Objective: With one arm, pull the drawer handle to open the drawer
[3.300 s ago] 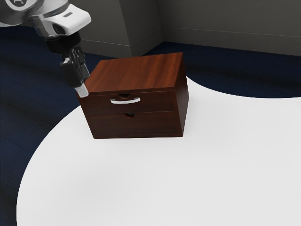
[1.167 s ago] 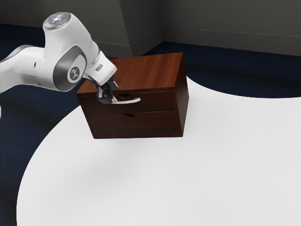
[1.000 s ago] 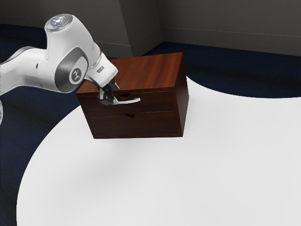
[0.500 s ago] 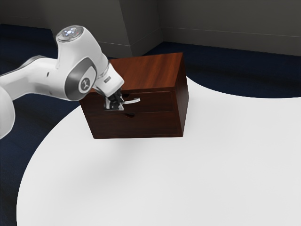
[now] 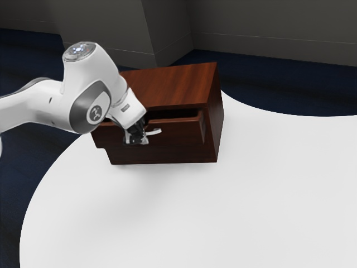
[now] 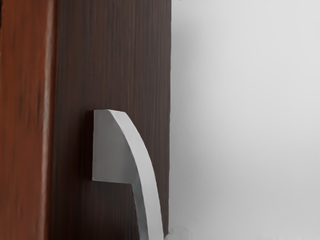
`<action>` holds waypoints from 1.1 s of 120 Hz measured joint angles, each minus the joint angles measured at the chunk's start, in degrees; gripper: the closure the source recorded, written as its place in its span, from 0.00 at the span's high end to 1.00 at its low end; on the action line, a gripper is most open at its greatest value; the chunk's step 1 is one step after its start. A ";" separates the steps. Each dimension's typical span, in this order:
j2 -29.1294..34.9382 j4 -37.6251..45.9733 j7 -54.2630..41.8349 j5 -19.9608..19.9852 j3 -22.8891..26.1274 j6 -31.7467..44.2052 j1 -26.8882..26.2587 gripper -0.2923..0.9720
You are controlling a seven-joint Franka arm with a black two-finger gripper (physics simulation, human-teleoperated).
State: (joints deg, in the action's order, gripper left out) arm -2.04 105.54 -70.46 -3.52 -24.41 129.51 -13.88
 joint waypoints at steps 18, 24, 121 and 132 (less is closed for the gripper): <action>2.80 3.16 0.24 -0.53 -0.93 0.30 -1.53 0.10; 4.24 4.23 0.41 -1.55 -0.77 0.24 -1.81 0.15; 21.01 20.64 6.34 -13.59 2.92 0.04 -5.48 0.12; 23.00 22.54 6.84 -13.75 4.88 0.01 -4.01 0.14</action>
State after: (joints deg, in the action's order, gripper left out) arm 20.96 128.07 -63.62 -17.28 -19.52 129.52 -17.89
